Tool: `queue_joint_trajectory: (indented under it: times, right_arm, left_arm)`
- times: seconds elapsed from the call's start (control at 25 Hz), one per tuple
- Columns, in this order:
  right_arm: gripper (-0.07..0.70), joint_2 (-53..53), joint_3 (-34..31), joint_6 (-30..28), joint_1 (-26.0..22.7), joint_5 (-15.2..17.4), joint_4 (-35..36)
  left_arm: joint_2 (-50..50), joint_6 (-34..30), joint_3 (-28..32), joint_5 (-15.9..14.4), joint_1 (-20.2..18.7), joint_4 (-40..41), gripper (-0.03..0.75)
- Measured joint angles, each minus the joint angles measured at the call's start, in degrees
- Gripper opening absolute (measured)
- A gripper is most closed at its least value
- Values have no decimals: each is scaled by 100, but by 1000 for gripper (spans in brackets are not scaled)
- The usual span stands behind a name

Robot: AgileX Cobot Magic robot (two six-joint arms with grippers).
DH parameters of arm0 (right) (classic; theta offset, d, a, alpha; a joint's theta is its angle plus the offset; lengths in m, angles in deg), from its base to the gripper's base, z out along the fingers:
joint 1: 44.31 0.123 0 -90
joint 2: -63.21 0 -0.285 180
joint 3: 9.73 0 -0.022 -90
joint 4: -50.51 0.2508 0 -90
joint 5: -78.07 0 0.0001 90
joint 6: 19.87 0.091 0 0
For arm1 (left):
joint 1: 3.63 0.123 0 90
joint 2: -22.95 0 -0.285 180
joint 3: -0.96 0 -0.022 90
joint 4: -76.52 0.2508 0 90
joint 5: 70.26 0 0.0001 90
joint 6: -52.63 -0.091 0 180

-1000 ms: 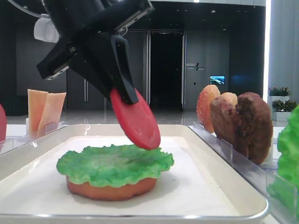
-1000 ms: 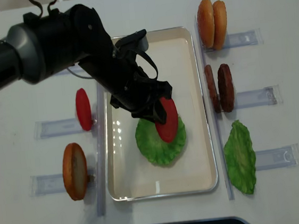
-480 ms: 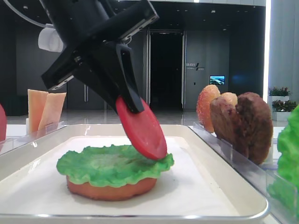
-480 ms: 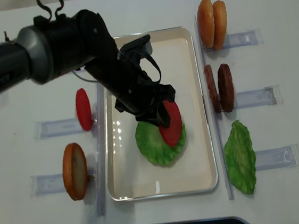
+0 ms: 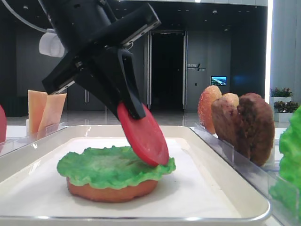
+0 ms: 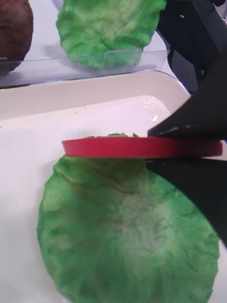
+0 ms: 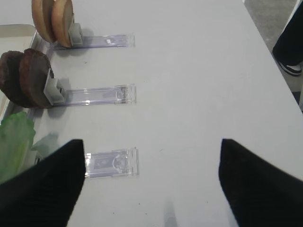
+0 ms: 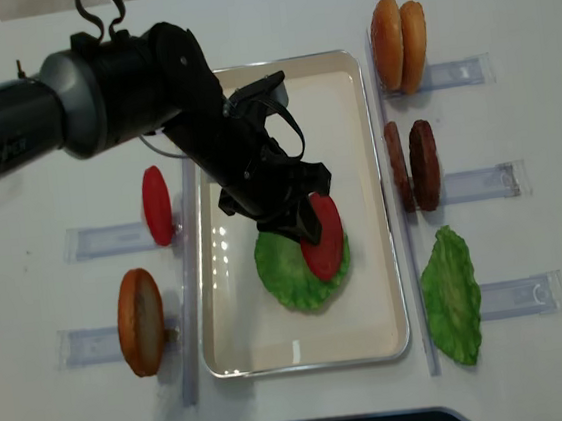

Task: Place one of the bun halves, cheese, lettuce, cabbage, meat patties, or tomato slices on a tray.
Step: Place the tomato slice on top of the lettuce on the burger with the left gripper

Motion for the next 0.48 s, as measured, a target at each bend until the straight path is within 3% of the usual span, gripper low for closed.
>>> queue_joint_trajectory:
  times: [0.28,0.48]
  right_arm:
    - [577,0,0,0,0,0,0]
    - [577,0,0,0,0,0,0]
  left_arm:
    - [-3,0,0,-9,0,-4,76]
    - [-3,16,0,-25,0,-11,242]
